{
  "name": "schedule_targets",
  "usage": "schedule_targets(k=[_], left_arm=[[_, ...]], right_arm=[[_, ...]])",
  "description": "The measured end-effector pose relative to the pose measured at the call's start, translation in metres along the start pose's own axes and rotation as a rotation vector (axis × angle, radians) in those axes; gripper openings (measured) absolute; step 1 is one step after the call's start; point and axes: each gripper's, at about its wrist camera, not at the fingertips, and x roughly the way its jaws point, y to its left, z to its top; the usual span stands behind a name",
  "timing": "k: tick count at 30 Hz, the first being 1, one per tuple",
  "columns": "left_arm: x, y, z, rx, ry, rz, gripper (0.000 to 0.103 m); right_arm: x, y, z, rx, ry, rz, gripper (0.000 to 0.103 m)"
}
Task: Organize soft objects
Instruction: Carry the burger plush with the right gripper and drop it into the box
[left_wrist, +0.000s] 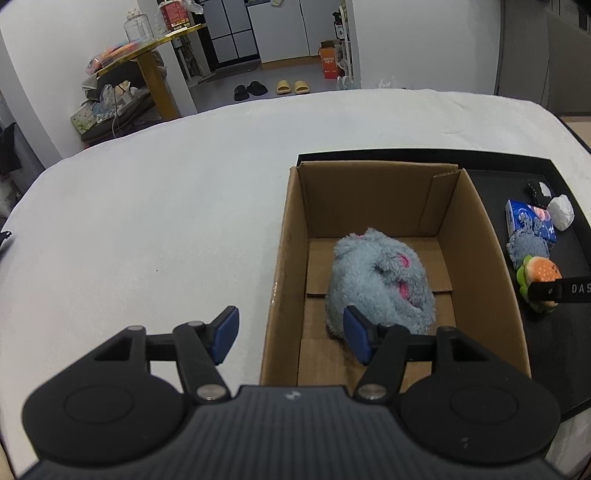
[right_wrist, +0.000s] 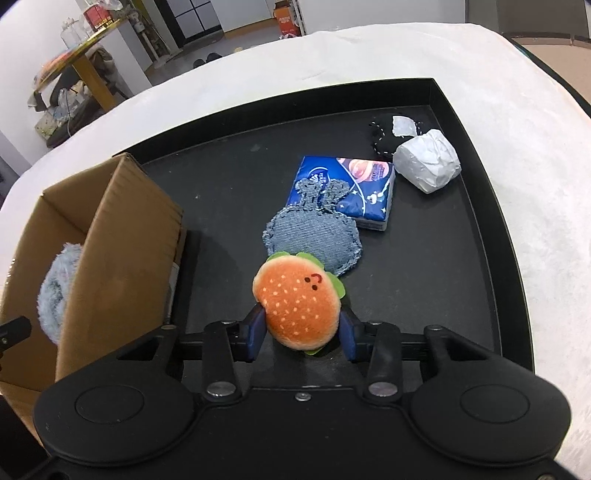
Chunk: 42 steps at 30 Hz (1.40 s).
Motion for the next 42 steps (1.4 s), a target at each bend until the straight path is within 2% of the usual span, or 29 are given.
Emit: schedule_targets(k=[10, 21, 37, 42], left_arm=[[-0.005, 0.011, -0.001, -0.05, -0.02, -0.032, 0.061], [-0.008, 0.024, -0.004, -0.108, -0.041, -0.091, 0.061], [-0.011, 0.041, -0.009, -0.176, -0.083, -0.156, 0.06], [-0.008, 0.045, -0.009, -0.195, -0.081, -0.176, 0.06]], right_arm=[[-0.014, 0.004, -0.003, -0.011, -0.01, 0.027, 0.034], [-0.043, 0.02, 0.008, -0.039, -0.056, 0.037, 0.034], [-0.075, 0.08, 0.027, -0.119, -0.135, 0.056, 0.035], [-0.074, 0.102, 0.034, -0.146, -0.143, 0.063, 0.035]])
